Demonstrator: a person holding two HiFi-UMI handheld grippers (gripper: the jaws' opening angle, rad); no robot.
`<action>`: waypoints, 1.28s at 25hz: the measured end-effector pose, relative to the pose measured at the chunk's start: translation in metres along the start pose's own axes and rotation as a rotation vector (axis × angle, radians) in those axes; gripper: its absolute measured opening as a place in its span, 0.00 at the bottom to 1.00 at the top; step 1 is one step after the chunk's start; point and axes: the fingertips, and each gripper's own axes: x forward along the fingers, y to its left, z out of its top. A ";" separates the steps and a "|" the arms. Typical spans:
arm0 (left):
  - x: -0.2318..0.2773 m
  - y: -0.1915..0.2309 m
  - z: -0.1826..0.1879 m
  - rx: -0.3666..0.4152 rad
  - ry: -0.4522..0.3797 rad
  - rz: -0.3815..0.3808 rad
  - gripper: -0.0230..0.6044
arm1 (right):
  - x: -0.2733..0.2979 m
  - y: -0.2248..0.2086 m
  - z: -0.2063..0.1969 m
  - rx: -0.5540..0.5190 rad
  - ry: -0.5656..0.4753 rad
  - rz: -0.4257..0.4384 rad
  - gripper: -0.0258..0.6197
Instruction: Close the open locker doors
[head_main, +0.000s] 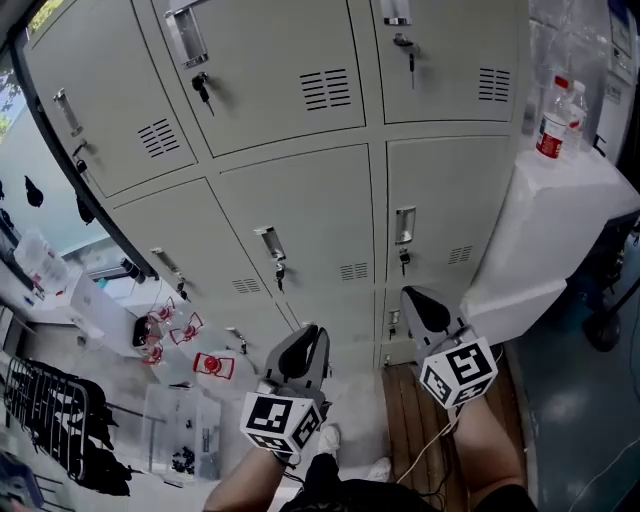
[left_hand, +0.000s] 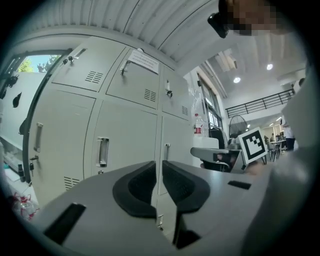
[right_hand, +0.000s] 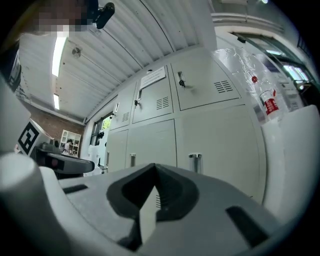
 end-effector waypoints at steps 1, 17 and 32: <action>-0.009 -0.002 -0.003 0.001 0.004 0.016 0.08 | -0.006 0.006 -0.001 0.008 -0.004 0.015 0.04; -0.163 0.068 -0.011 -0.017 -0.005 0.211 0.04 | -0.014 0.153 -0.018 0.111 0.005 0.136 0.04; -0.330 0.083 -0.015 -0.047 -0.013 0.063 0.04 | -0.122 0.322 -0.008 0.038 0.045 -0.021 0.04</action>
